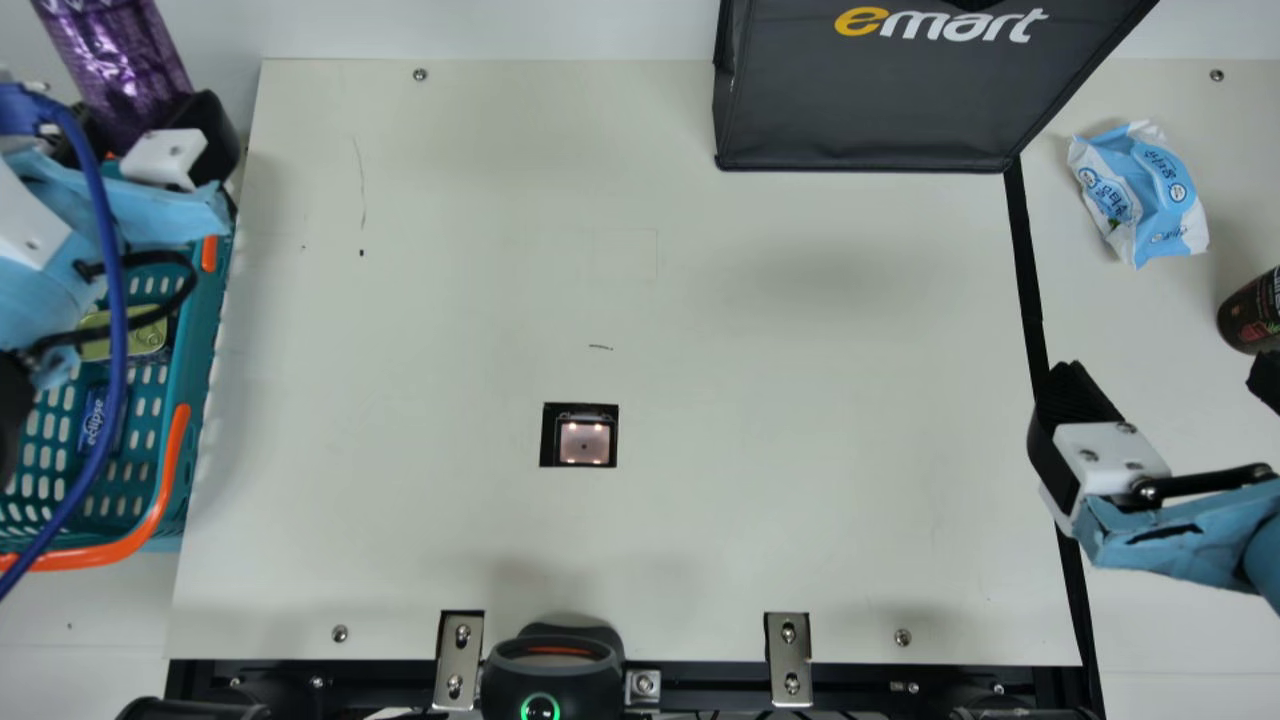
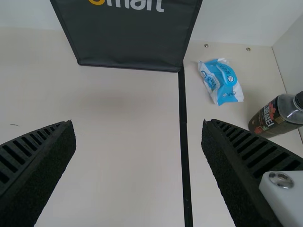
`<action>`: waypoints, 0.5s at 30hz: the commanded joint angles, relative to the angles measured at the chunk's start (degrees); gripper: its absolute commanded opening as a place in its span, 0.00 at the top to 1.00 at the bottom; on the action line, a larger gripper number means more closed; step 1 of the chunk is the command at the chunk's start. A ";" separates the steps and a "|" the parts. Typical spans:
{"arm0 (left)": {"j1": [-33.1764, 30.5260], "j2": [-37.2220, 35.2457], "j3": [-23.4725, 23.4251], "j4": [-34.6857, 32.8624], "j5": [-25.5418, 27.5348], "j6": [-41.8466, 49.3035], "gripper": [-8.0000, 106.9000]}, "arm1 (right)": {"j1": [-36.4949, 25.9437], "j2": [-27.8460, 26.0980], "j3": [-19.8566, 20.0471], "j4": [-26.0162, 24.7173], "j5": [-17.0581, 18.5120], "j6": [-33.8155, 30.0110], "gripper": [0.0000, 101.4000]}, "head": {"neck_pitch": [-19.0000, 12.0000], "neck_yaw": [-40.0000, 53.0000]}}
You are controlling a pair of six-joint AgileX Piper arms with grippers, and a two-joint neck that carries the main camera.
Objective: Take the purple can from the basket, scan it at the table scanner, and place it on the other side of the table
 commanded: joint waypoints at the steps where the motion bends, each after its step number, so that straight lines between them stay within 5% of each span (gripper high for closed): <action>1: -0.70 -0.16 1.50 0.92 -1.52 -0.92 1.00 | 0.00 0.00 0.00 0.00 0.00 0.00 0.06 | -1.75 0.09; 15: -3.56 0.18 4.06 4.06 -2.24 -3.29 1.00 | 0.00 0.00 0.00 0.00 -0.01 0.00 0.06 | -1.75 0.09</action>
